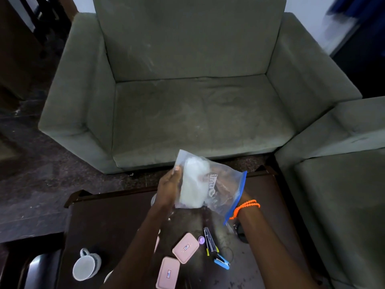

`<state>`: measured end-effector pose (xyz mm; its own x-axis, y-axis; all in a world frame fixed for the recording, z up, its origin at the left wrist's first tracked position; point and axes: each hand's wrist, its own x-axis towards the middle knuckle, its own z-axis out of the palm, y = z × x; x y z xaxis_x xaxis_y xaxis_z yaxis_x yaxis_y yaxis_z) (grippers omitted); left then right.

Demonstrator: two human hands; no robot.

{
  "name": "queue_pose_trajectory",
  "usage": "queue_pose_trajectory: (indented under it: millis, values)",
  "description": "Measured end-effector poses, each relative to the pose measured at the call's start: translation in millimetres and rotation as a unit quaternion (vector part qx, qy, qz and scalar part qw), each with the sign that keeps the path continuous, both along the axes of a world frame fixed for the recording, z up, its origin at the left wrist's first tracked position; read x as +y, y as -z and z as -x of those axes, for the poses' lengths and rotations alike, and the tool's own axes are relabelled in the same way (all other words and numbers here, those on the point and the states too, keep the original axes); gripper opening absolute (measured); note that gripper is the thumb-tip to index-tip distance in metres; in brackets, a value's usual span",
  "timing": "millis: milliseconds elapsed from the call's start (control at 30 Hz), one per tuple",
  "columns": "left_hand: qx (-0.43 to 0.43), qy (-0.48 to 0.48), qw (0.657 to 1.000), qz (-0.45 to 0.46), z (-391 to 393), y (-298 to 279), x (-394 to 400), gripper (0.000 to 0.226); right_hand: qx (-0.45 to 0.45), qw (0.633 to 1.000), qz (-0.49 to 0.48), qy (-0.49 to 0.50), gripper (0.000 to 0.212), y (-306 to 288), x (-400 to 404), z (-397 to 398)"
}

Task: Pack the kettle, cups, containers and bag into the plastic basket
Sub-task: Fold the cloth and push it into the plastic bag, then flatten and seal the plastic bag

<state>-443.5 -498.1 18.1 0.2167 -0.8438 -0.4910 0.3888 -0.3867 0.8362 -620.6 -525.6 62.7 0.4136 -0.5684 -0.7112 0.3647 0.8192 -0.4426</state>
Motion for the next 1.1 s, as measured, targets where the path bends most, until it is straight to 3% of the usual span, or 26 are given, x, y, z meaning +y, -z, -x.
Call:
queue_pose_trajectory:
  millis: [33,100,167,233,400,533,600,667,733,833,933,1100]
  values:
    - [0.012,-0.026,1.000,-0.002,-1.0,1.4,-1.9,0.030,-0.012,1.000,-0.012,0.023,0.051,-1.7,0.5,2.0]
    - [0.037,-0.033,0.999,-0.003,-6.0,7.2,-1.8,0.027,-0.012,0.998,-0.055,0.021,0.026,-5.2,3.4,5.9]
    - [0.061,0.023,0.998,0.001,-9.9,12.0,2.5,0.027,-0.009,0.997,-0.070,-0.017,0.012,-9.3,3.3,10.1]
    - [0.060,0.093,0.994,0.019,-8.6,17.1,7.3,0.034,0.056,0.998,-0.010,-0.036,0.005,-6.9,-0.7,18.6]
    - [0.080,-0.023,0.997,0.005,-2.3,21.7,6.9,0.023,0.206,0.952,0.217,0.055,0.025,-13.6,-8.2,26.6]
    - [0.125,-0.083,0.989,-0.010,-9.4,38.1,17.4,0.023,0.184,0.930,0.209,0.238,0.037,-3.1,16.1,69.7]
    - [0.147,-0.095,0.984,-0.016,-10.7,49.4,25.9,0.028,0.223,0.912,0.197,0.282,0.033,6.1,37.4,96.2]
    - [0.176,-0.092,0.980,-0.015,-6.0,55.9,33.5,0.026,0.319,0.884,0.180,0.290,0.025,19.1,61.9,121.3]
    - [0.186,-0.093,0.978,-0.020,0.7,61.4,38.7,0.023,0.467,0.830,0.175,0.248,0.016,34.2,86.9,141.6]
    - [0.195,-0.091,0.976,-0.036,13.0,66.6,43.4,0.025,0.624,0.743,0.160,0.183,0.022,57.8,117.7,154.5]
    - [0.213,-0.098,0.970,-0.057,24.0,69.1,45.9,0.034,0.686,0.698,0.149,0.141,0.028,80.4,133.8,148.8]
    - [0.213,-0.092,0.970,-0.069,35.9,75.4,53.0,0.036,0.705,0.682,0.144,0.133,0.015,109.4,142.2,138.3]
